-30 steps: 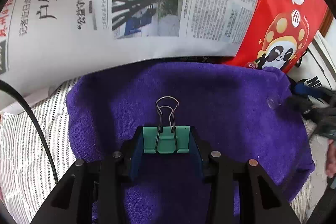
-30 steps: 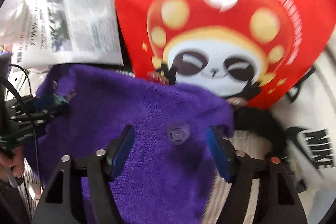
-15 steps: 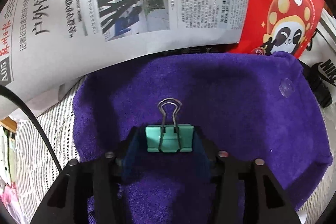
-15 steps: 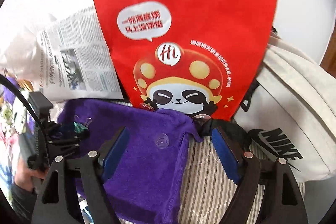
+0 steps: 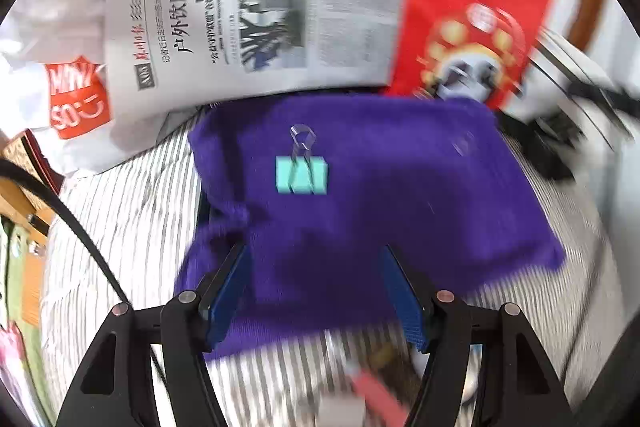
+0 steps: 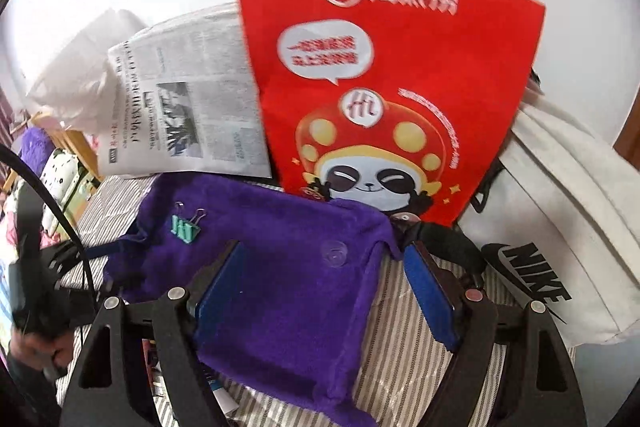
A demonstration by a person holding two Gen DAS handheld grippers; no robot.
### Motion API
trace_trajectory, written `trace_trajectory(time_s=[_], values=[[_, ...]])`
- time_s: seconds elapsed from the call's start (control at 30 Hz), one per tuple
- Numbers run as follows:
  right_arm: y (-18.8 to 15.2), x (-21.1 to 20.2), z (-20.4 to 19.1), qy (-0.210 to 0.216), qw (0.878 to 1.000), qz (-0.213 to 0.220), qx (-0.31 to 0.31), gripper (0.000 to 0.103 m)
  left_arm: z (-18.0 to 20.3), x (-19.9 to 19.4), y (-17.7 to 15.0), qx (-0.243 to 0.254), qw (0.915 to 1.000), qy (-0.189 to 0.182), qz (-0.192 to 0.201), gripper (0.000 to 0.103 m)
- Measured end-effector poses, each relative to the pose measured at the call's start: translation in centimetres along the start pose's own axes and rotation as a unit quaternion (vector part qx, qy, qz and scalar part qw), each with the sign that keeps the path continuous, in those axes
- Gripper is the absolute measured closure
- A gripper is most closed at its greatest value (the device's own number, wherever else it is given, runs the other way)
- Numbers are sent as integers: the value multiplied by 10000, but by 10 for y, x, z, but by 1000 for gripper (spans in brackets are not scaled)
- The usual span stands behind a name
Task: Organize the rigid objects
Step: 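Lower the left tool onto the white charger plug and close it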
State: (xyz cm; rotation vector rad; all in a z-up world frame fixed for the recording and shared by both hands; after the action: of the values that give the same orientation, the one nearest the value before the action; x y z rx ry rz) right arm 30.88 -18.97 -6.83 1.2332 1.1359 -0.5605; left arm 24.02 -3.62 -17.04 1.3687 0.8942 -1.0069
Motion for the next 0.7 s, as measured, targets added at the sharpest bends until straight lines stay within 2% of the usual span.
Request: trace_trajectory(time_s=[0.1, 0.17, 0.23, 0.33, 0.4, 0.53, 0.63, 0.7], values=[[-2, -30, -18, -72, 9993, 346, -132, 22, -4, -13, -40, 138, 9998, 133, -1, 38], [-8, -41, -26, 52, 9991, 413, -112, 17, -19, -16, -62, 162, 9998, 93, -47, 38], [-17, -50, -34, 185, 9987, 458, -83, 17, -20, -15, -78, 156, 9998, 57, -62, 38], [-38, -59, -39, 213, 9989, 411, -17, 17, -43, -25, -104, 179, 9998, -19, -62, 38], [-54, -65, -38, 178, 9988, 452, 75, 17, -52, -24, -111, 176, 9998, 95, -45, 38], [-98, -71, -31, 247, 9981, 444, 339, 17, -47, -20, -113, 185, 9998, -47, -7, 38], [-129, -66, -28, 251, 9976, 378, 513, 17, -45, -16, -112, 305, 9993, 213, 50, 38], [-149, -56, -26, 239, 9975, 230, 623, 17, -44, -17, -111, 329, 9991, 247, 122, 39]])
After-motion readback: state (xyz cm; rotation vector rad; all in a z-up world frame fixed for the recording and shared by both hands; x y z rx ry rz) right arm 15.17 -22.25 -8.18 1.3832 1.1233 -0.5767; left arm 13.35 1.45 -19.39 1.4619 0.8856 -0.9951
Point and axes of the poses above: each gripper's, at about its wrist camera, not at the fingertips, and x roughly the way its jaws point, z to its right, y to its top, the point moved 8 cm from there along x, roughly the way its jaws point, and after that the axes turned 12 degrees about -z, right-handed, at the moved point
